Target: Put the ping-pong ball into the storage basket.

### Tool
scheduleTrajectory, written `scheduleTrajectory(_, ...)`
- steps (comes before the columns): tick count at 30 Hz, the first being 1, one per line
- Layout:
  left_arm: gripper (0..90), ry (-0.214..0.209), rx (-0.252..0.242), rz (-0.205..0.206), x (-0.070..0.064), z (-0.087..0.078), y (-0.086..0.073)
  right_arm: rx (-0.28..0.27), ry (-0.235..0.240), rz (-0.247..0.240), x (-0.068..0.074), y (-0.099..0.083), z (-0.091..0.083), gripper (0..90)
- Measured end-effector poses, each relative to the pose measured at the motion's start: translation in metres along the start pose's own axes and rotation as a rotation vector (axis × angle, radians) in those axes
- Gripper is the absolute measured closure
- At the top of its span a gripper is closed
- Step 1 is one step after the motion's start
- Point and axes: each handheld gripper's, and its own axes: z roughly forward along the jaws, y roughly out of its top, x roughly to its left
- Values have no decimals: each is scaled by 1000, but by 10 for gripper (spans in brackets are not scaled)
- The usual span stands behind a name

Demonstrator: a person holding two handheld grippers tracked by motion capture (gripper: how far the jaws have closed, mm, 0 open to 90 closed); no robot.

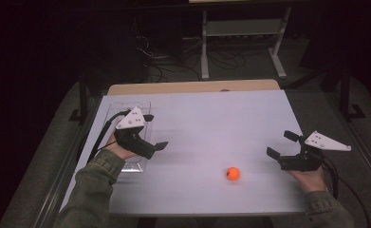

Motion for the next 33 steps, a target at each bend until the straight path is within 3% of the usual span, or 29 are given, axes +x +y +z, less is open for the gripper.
scheduleTrajectory(23,0,-37,29,22,-8,19,8,5,-1,0,-1,0,0,0)
scheduleTrajectory(33,0,-69,52,54,-17,32,12,-1,-13,0,-1,0,-1,0)
